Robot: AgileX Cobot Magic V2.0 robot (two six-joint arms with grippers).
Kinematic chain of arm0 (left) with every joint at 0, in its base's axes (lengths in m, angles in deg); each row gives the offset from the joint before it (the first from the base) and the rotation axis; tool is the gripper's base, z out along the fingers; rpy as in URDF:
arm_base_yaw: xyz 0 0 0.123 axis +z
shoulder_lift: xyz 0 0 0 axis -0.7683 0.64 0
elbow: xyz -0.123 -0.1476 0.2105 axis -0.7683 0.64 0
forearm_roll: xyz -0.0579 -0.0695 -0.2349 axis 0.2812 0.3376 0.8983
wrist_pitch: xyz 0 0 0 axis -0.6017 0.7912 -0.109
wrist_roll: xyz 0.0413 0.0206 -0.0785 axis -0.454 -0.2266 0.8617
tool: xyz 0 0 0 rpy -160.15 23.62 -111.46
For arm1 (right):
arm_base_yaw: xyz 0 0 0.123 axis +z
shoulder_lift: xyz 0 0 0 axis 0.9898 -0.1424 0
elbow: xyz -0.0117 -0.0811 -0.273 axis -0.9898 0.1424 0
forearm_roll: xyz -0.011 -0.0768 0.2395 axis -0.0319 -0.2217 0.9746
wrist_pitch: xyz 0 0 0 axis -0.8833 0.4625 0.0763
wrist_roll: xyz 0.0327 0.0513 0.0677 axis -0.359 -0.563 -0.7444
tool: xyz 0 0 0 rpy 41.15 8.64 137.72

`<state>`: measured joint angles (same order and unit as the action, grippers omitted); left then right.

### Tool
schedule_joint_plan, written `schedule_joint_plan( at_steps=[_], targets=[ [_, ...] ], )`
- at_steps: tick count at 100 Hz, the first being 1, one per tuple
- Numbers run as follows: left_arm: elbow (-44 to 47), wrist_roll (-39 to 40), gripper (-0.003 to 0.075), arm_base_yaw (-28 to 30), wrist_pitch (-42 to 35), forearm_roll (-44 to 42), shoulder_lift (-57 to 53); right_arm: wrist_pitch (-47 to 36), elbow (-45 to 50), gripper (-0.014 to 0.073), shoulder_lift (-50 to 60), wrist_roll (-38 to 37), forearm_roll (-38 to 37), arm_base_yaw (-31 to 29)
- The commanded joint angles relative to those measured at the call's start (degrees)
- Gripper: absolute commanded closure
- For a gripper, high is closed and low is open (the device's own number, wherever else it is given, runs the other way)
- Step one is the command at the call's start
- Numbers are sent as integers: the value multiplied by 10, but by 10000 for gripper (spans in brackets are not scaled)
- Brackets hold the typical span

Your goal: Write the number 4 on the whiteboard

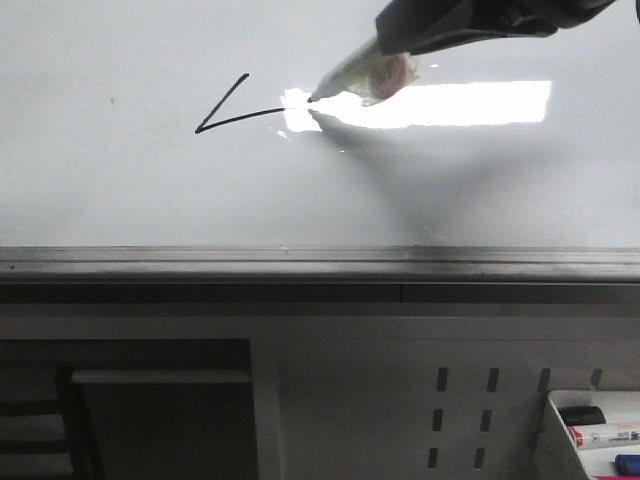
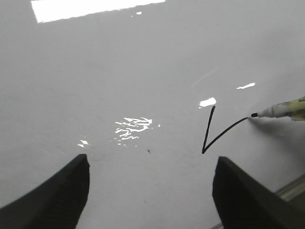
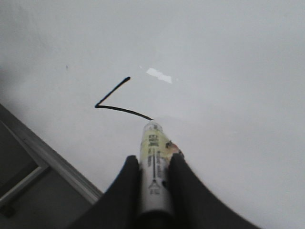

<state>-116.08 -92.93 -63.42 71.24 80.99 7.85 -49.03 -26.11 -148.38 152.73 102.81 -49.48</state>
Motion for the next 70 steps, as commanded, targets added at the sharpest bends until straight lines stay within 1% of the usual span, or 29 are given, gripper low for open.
schedule_joint_plan(
  at_steps=[1,30,40,48,60,70],
  targets=[
    [-15,5,228,1,-16,18,-4,26,-27,637,19,2,7,0],
    [-15,5,228,1,-16,18,-4,12,-88,637,-40,4,6,0],
    [-15,5,228,1,-16,18,-4,9,-95,637,-62,4,6,0],
    [-15,5,228,1,-16,18,-4,9,-79,637,-67,0,10,0],
    [-15,5,228,1,-18,18,-4,21,-39,637,-62,-27,14,0],
    [-15,5,228,1,-19,18,-4,64,-23,637,-47,-27,14,0]
  ],
)
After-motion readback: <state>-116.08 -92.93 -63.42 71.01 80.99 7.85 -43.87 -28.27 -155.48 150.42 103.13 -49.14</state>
